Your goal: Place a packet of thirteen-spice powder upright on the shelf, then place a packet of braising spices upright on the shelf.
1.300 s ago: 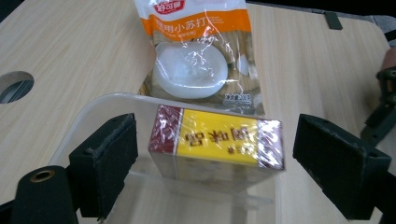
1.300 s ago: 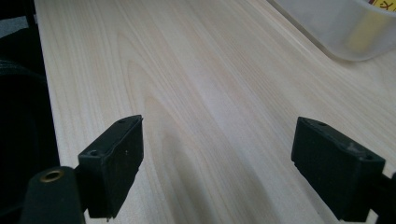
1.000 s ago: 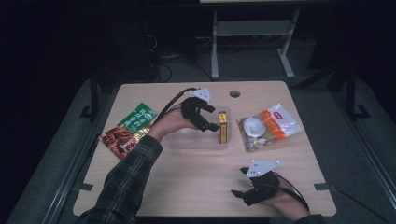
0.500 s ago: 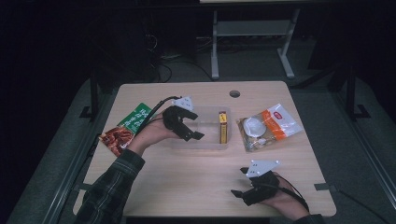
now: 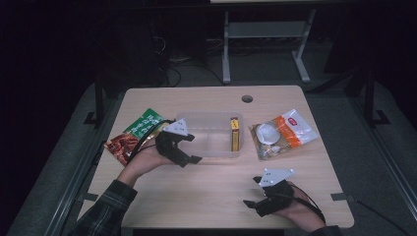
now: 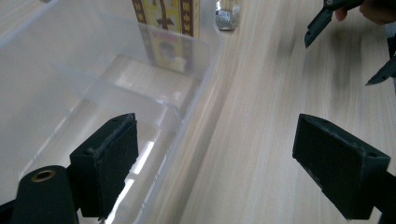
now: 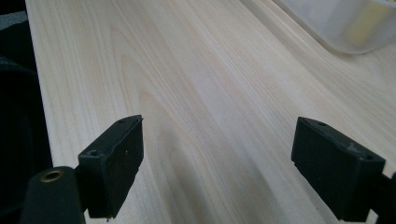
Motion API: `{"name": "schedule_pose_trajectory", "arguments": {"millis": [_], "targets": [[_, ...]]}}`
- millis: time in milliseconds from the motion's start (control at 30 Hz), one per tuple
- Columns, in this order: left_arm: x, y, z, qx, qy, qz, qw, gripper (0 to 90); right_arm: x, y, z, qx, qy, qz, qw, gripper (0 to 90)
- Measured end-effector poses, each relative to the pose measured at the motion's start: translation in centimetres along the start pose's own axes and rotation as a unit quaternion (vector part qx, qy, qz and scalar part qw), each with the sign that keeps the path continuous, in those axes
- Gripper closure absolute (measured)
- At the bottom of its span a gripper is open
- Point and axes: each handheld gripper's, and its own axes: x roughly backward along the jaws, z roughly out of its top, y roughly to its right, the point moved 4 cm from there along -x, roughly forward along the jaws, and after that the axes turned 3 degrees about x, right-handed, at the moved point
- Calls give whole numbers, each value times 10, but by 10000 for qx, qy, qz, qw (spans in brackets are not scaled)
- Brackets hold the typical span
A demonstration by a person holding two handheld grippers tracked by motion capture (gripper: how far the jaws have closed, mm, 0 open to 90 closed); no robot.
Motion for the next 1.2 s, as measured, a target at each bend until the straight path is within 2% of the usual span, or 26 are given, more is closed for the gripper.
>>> {"name": "schedule_pose_trajectory", "arguments": {"millis": [267, 367, 467, 700, 933, 1100, 1200], "targets": [[14, 15, -34, 172, 175, 132, 9996, 141, 0, 1, 0, -25, -12, -18, 10000, 163], [19, 20, -47, 242, 257, 250, 9991, 142, 0, 1, 0, -20, -14, -32, 10000, 163], [23, 23, -61, 277, 238, 391, 9986, 146, 0, 1, 0, -32, -12, -37, 10000, 163], [33, 24, -90, 519, 234, 631, 9964, 146, 0, 2, -1, -30, -20, -42, 10000, 163], [43, -1, -110, 675, 52, 990, 9928, 146, 0, 2, -1, -29, -8, -49, 10000, 163], [56, -23, -116, 842, 118, 1294, 9879, 146, -2, 3, -1, -46, -8, -43, 10000, 163], [63, -36, -117, 938, 165, 1394, 9856, 145, -3, 4, -1, -65, -13, -36, 10000, 163]]}}
